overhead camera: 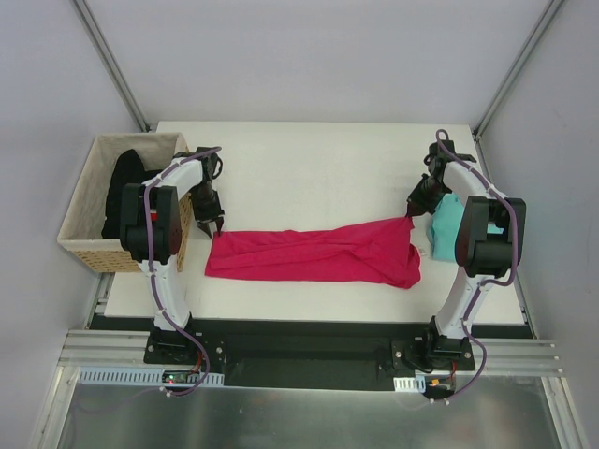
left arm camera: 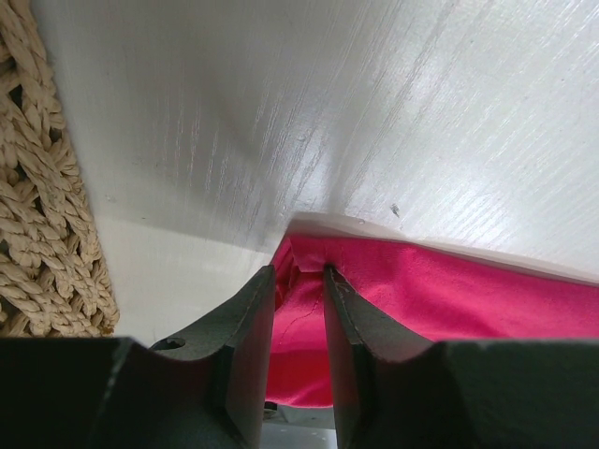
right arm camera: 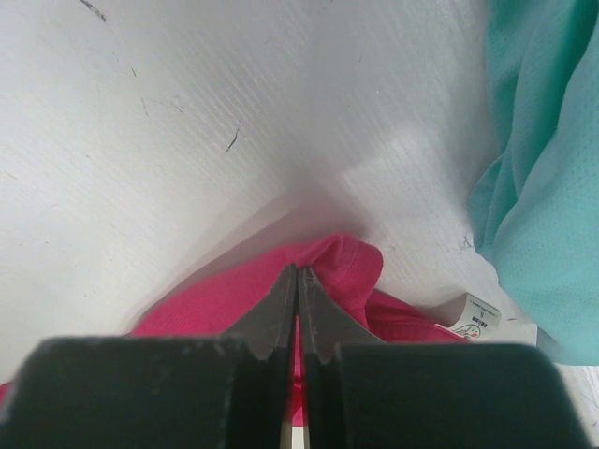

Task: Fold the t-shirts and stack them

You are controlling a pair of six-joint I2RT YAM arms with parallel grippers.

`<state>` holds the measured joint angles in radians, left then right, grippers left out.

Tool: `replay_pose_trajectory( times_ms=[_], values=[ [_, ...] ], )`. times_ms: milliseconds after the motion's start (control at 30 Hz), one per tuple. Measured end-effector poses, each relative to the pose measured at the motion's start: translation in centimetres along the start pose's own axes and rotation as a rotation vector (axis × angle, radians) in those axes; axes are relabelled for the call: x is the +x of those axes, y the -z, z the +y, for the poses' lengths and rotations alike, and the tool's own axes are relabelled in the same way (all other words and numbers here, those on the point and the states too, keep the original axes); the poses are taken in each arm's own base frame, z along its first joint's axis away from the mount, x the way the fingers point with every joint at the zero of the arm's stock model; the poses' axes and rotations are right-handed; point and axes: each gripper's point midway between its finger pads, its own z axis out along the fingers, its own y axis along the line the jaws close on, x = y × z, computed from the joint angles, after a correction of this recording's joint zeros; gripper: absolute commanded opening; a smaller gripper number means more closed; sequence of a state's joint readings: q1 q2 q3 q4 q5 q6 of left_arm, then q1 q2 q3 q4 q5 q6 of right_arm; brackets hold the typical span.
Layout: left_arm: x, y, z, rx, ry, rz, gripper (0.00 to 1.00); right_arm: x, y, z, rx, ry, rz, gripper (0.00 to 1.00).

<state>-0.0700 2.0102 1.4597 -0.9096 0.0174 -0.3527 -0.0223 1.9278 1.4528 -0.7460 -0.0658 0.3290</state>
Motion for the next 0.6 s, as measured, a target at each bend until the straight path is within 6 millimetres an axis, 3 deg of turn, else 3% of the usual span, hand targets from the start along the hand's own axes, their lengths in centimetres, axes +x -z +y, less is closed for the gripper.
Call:
replay_pose_trajectory(
  times_ms=[600],
  values=[
    [-0.9,1.0,1.1,-0.001,0.033,-0.045,0.27,0.0,0.0,0.1,-0.003,-0.004,0.000,0.01]
  ],
)
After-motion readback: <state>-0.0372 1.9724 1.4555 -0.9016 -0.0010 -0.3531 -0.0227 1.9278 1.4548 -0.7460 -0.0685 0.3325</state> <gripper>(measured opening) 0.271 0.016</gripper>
